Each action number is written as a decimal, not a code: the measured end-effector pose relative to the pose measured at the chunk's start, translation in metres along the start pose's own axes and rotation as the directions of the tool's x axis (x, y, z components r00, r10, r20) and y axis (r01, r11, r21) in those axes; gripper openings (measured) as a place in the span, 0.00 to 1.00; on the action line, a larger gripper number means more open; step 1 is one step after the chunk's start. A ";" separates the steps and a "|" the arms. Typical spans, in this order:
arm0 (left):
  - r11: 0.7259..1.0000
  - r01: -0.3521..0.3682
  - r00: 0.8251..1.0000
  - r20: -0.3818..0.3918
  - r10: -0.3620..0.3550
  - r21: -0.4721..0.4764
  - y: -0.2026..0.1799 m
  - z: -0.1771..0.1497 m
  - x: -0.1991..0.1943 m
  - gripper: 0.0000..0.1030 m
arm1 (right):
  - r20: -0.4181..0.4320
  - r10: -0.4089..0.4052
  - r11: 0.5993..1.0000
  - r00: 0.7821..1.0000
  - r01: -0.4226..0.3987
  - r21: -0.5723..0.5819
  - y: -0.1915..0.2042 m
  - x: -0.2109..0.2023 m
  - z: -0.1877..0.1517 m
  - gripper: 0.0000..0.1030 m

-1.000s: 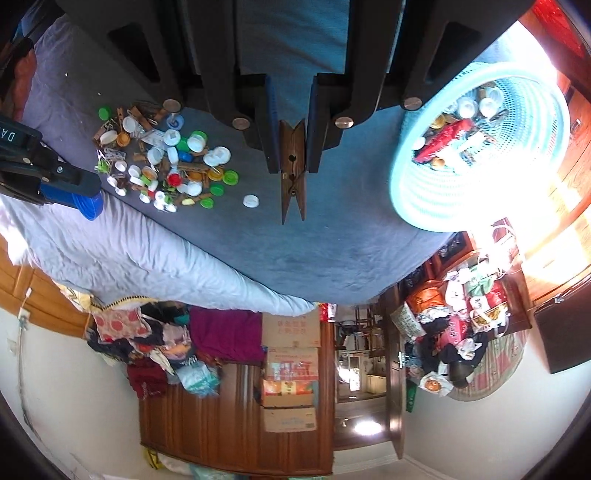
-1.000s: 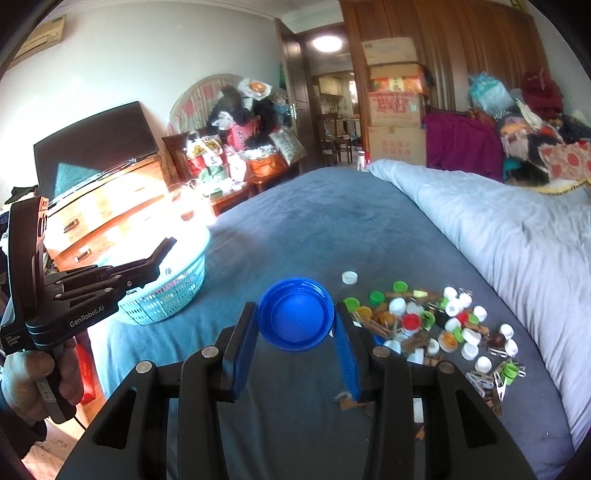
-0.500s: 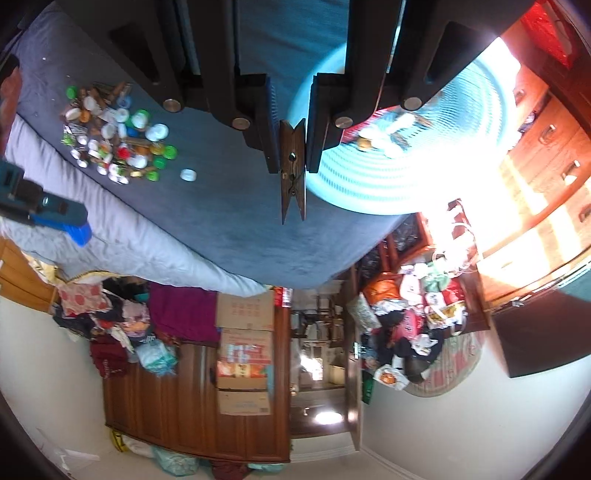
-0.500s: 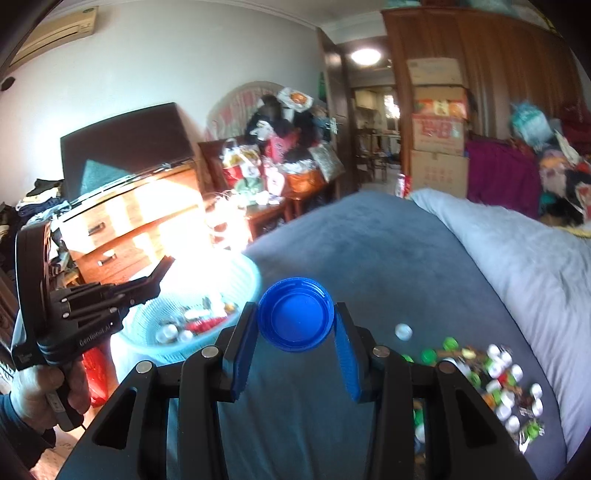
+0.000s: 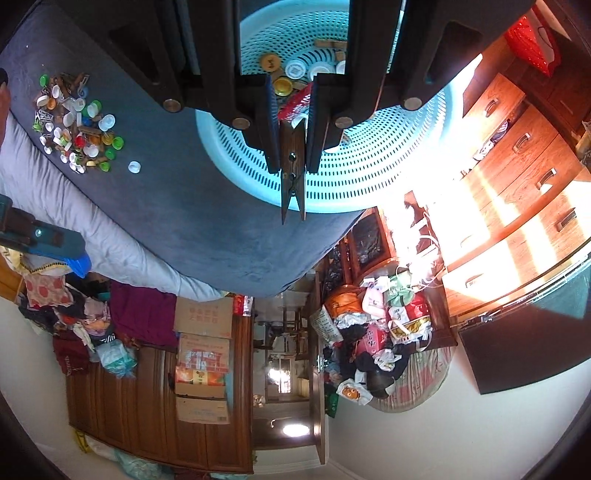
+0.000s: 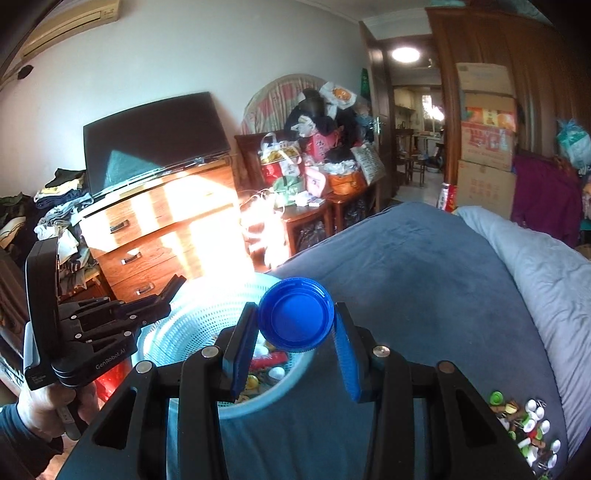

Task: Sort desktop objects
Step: 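Carry the clothespin and blue cap over the basket with both grippers, then open both grippers to drop the clothespin and blue cap into the basket, then grasp the green cap with the right gripper while the left gripper grasps a clothespin, then carry the clothespin and green cap over the basket with both grippers, then open both grippers to drop the clothespin and green cap into the basket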

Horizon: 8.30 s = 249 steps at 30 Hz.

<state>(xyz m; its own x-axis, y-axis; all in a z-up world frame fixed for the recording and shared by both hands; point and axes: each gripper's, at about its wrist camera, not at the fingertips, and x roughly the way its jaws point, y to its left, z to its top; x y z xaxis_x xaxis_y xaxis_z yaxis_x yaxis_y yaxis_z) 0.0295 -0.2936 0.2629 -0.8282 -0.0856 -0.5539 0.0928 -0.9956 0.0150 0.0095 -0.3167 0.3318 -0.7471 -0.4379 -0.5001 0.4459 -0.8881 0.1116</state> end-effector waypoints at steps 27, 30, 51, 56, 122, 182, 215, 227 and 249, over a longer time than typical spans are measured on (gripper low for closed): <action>0.999 0.016 0.958 -0.287 -0.008 0.027 0.035 0.030 0.100 0.24 | -0.242 0.216 0.976 0.946 -0.207 0.064 0.035 0.137 0.022 0.41; 1.000 -0.008 0.961 -0.274 0.016 0.030 0.036 0.034 0.097 0.38 | -0.227 0.223 0.974 0.948 -0.210 0.080 0.032 0.133 0.023 0.56; 0.923 0.350 0.908 -0.302 -0.291 0.161 -0.182 -0.071 0.064 0.57 | -0.324 -0.063 0.910 0.944 0.188 0.370 -0.122 -0.067 -0.302 0.64; 0.880 0.443 0.839 -0.426 -0.338 0.174 -0.264 -0.128 0.088 0.57 | -0.328 -0.299 0.832 0.896 0.414 0.370 -0.195 -0.145 -0.360 0.62; 0.657 0.622 0.758 -0.538 -0.368 0.427 -0.423 -0.177 0.146 0.14 | -0.229 -0.282 0.770 0.932 0.362 0.526 -0.289 -0.152 -0.408 0.27; 1.000 0.005 0.999 -0.054 -0.004 0.027 -0.075 -0.022 0.012 0.14 | 0.018 -0.091 0.992 0.996 0.089 0.087 -0.058 -0.032 -0.070 0.28; 0.998 -0.062 0.971 -0.229 0.066 0.022 0.051 0.012 0.069 0.14 | -0.136 0.109 0.991 0.985 -0.119 -0.065 0.057 0.096 0.027 0.28; 0.999 0.020 0.924 -0.382 -0.002 0.043 0.061 0.025 0.105 0.14 | -0.308 0.187 0.981 0.933 -0.196 0.000 0.049 0.132 0.036 0.28; 0.991 0.109 0.851 -0.522 -0.056 0.071 0.069 0.016 0.134 0.14 | -0.446 0.251 0.967 0.859 -0.244 0.073 0.048 0.165 0.029 0.28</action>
<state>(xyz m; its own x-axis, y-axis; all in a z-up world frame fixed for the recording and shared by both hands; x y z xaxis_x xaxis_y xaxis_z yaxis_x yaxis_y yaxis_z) -0.0841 -0.3740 0.2032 -0.4211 0.0035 -0.9070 -0.0375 -0.9992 0.0136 -0.1066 -0.4355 0.2799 -0.3100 -0.5365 -0.7849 0.5775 -0.7621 0.2928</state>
